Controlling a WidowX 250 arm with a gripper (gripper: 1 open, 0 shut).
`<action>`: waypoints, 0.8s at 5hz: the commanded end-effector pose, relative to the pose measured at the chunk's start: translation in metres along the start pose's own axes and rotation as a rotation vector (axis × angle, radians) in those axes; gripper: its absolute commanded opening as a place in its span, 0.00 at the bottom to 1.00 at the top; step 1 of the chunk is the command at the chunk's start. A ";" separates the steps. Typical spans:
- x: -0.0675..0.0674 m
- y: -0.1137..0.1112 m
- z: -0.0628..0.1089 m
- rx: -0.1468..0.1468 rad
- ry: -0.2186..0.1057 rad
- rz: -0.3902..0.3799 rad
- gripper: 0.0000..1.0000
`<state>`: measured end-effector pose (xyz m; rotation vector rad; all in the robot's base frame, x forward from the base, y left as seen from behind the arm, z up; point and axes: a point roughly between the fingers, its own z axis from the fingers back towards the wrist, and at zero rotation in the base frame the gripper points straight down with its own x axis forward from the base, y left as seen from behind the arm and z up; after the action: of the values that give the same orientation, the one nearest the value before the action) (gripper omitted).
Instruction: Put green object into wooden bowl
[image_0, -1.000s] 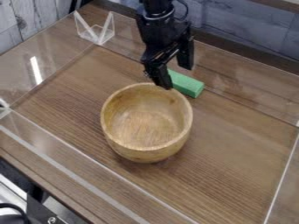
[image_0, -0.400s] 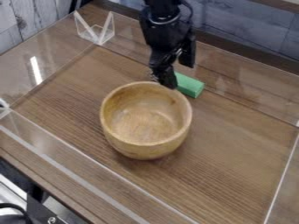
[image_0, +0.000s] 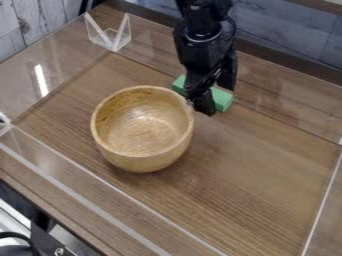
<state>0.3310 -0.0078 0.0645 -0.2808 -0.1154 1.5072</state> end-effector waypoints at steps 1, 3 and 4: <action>0.007 -0.010 0.018 -0.043 -0.003 0.007 1.00; 0.008 -0.016 0.022 -0.036 0.003 0.003 1.00; 0.008 -0.010 0.030 -0.035 0.006 -0.015 1.00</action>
<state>0.3278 0.0014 0.0727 -0.2633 -0.0777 1.4978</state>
